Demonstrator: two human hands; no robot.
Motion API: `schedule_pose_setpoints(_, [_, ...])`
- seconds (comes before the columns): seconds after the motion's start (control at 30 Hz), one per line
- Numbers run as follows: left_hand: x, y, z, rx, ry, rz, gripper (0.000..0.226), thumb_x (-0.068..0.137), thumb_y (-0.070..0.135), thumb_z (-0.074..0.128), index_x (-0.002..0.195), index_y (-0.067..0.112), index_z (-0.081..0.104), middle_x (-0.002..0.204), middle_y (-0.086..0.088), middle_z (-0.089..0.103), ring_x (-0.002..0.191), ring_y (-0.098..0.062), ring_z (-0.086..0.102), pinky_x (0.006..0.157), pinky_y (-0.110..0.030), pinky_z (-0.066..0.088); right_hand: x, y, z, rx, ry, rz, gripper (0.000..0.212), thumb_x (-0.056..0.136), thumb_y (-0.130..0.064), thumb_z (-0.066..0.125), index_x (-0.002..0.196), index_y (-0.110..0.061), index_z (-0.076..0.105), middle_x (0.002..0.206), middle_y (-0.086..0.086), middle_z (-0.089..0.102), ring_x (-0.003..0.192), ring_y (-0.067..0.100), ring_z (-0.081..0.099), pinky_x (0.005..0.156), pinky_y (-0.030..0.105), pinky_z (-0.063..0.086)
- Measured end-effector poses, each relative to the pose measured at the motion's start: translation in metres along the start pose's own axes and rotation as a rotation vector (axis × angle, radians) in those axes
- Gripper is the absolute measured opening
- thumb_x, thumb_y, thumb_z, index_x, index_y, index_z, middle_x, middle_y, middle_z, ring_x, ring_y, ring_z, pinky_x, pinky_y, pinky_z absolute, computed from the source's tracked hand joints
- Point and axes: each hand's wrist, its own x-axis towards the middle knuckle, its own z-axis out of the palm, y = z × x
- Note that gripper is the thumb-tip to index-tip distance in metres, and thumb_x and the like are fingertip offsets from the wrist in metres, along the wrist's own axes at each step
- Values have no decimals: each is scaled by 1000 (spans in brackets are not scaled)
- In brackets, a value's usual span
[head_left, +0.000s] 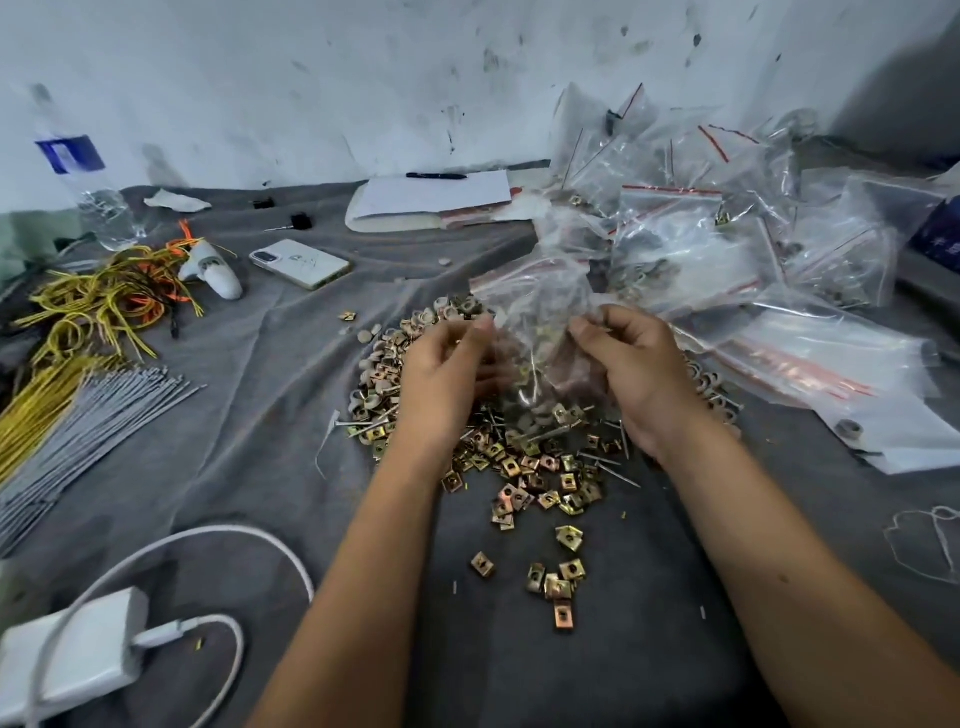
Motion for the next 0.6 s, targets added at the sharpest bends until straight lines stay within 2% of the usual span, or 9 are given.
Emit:
schedule_pose_setpoints(0.1, [-3, -4, 3, 150, -41, 71, 17, 102, 16, 65, 110, 1, 66, 86, -10, 79, 72, -28, 76, 62, -35, 62, 2, 1, -3, -14, 25, 0, 20, 101, -11, 62, 83, -8, 68, 81, 18, 76, 59, 25, 73, 48, 29, 56])
schedule_pose_setpoints(0.2, [-7, -4, 6, 247, -53, 158, 11, 99, 9, 69, 97, -1, 68, 75, -10, 77, 59, -19, 72, 54, -27, 58, 3, 2, -4, -12, 67, -6, 20, 102, -13, 62, 83, -6, 65, 80, 21, 75, 59, 30, 73, 50, 35, 59])
schedule_pose_setpoints(0.27, [-8, -4, 7, 263, -28, 221, 13, 101, 9, 65, 94, -1, 66, 72, -9, 74, 60, -17, 71, 55, -29, 58, 3, 3, -6, -68, 116, -33, 21, 101, -16, 64, 82, -8, 67, 71, 13, 73, 55, 27, 69, 47, 32, 57])
schedule_pose_setpoints(0.33, [-8, -5, 8, 251, 1, 289, 15, 107, 11, 56, 95, 3, 60, 72, -4, 72, 64, -18, 70, 59, -35, 59, 2, 5, -8, -175, 151, -85, 23, 101, -21, 64, 79, -14, 65, 56, 3, 65, 41, 18, 59, 37, 22, 43])
schedule_pose_setpoints(0.4, [-9, -7, 12, 286, 43, 354, 17, 111, 13, 46, 96, 8, 53, 69, 4, 70, 60, -12, 65, 54, -37, 57, 1, 6, -8, -242, 155, -139, 24, 102, -27, 63, 79, -21, 63, 50, -3, 57, 35, 11, 47, 36, 18, 34])
schedule_pose_setpoints(0.43, [-8, -9, 14, 327, 64, 386, 17, 112, 14, 43, 98, 7, 50, 68, 4, 68, 57, -11, 63, 54, -42, 55, 1, 6, -8, -267, 151, -160, 23, 103, -29, 62, 81, -24, 64, 50, -5, 54, 37, 10, 44, 39, 19, 34])
schedule_pose_setpoints(0.5, [-9, -12, 17, 373, 88, 401, 18, 113, 16, 38, 102, 4, 46, 70, -5, 69, 57, -18, 64, 56, -49, 53, 1, 7, -7, -299, 139, -179, 21, 103, -31, 61, 84, -24, 65, 52, -6, 51, 42, 13, 42, 42, 23, 35])
schedule_pose_setpoints(0.53, [-9, -13, 18, 360, 88, 388, 19, 113, 17, 37, 103, 3, 45, 71, -11, 69, 56, -21, 63, 55, -50, 53, 1, 7, -7, -300, 138, -185, 20, 104, -31, 60, 86, -22, 65, 52, -4, 49, 42, 14, 41, 42, 23, 35])
schedule_pose_setpoints(0.6, [-9, -15, 20, 336, 86, 367, 20, 114, 18, 36, 102, 5, 44, 69, -10, 69, 52, -18, 58, 52, -46, 49, 0, 6, -8, -289, 146, -199, 20, 104, -29, 59, 90, -16, 65, 50, -4, 49, 38, 12, 41, 40, 22, 35])
